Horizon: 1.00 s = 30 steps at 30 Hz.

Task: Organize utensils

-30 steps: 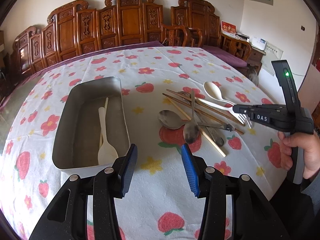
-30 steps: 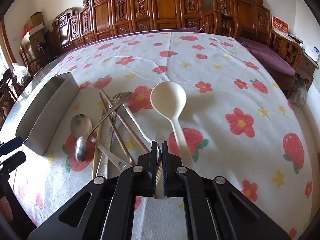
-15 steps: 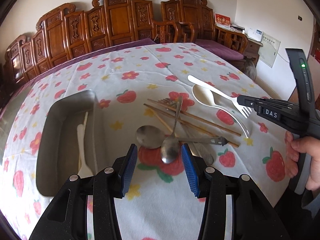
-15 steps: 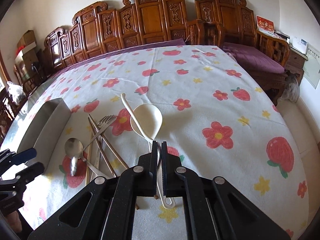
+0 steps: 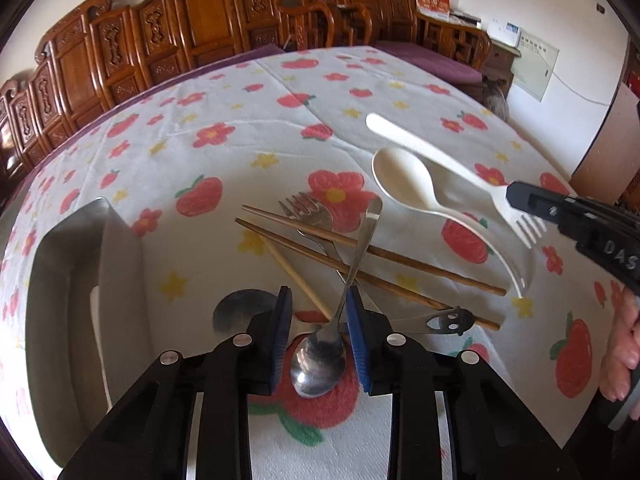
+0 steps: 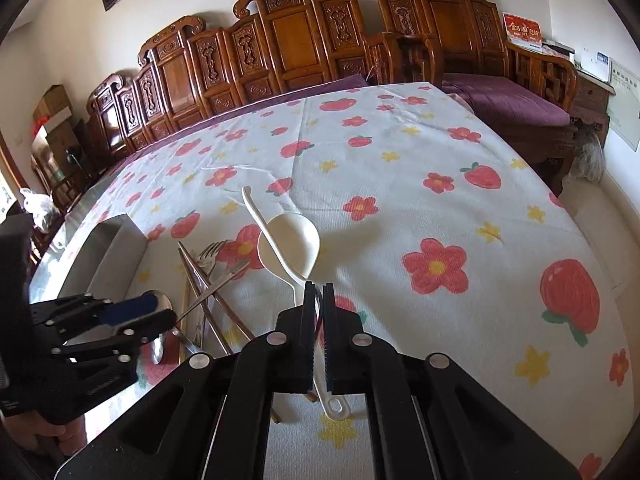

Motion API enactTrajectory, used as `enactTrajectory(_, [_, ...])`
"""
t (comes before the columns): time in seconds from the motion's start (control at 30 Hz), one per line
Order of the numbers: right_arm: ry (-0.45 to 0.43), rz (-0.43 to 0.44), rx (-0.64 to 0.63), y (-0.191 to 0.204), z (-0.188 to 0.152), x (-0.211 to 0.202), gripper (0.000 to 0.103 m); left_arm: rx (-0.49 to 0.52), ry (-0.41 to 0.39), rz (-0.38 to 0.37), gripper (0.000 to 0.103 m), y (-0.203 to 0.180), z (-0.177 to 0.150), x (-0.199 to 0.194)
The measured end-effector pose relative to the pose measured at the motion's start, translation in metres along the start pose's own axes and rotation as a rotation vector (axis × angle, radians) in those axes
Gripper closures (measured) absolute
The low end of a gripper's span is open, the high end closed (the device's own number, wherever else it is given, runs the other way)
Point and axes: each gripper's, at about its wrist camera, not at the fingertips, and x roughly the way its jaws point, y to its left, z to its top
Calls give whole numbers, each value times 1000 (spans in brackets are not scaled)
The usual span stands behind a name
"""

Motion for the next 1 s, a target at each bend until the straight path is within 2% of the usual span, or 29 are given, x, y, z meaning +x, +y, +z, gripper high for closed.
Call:
enactTrajectory(0.4, [-7, 25, 23, -2, 1, -1, 99, 63, 51, -27, 82, -14, 6, 12])
enactTrajectory(0.67, [-1, 16, 14, 0, -1, 0, 99, 40, 66, -43, 101, -15, 7, 10])
enactTrajectory(0.77, [2, 8, -1, 3, -4, -1, 99, 63, 77, -31, 102, -19, 9, 7])
enactTrajectory(1.0, [3, 0, -31, 11, -14, -8, 99, 45, 37, -37, 102, -18, 8, -17])
